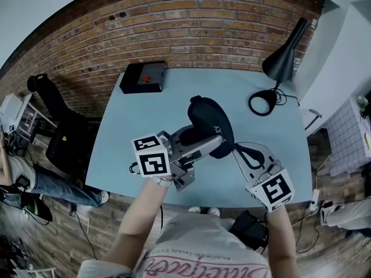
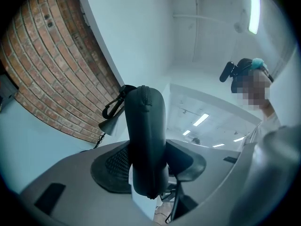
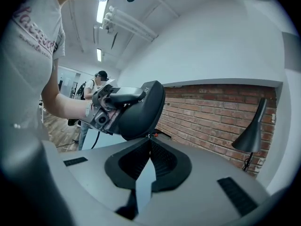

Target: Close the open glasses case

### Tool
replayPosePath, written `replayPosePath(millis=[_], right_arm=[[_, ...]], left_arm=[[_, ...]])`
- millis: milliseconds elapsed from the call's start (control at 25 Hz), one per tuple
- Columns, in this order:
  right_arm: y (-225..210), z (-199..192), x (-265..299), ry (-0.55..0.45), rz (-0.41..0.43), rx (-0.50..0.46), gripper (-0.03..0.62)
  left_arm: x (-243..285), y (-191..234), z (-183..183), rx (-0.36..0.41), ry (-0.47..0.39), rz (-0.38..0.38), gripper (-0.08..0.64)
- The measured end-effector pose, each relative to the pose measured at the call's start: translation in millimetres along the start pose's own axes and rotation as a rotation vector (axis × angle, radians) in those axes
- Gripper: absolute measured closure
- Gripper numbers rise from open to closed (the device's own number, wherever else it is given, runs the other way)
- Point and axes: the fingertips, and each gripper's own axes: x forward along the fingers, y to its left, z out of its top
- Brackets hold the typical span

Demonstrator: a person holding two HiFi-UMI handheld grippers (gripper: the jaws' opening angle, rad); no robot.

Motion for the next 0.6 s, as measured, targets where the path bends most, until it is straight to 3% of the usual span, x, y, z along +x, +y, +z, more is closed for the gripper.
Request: replayPosePath(millis=[240,600], right_arm=[[-5,2,3,0.040,0.032,-0.056,0.575],[-11,9,7,0.078,0.009,-0.203,0.575]], left_arm=[[3,-3,-3,0.065,0.069,0.007,0.339],[5,-10,-17,0.181,0.211,0.020,0.339]])
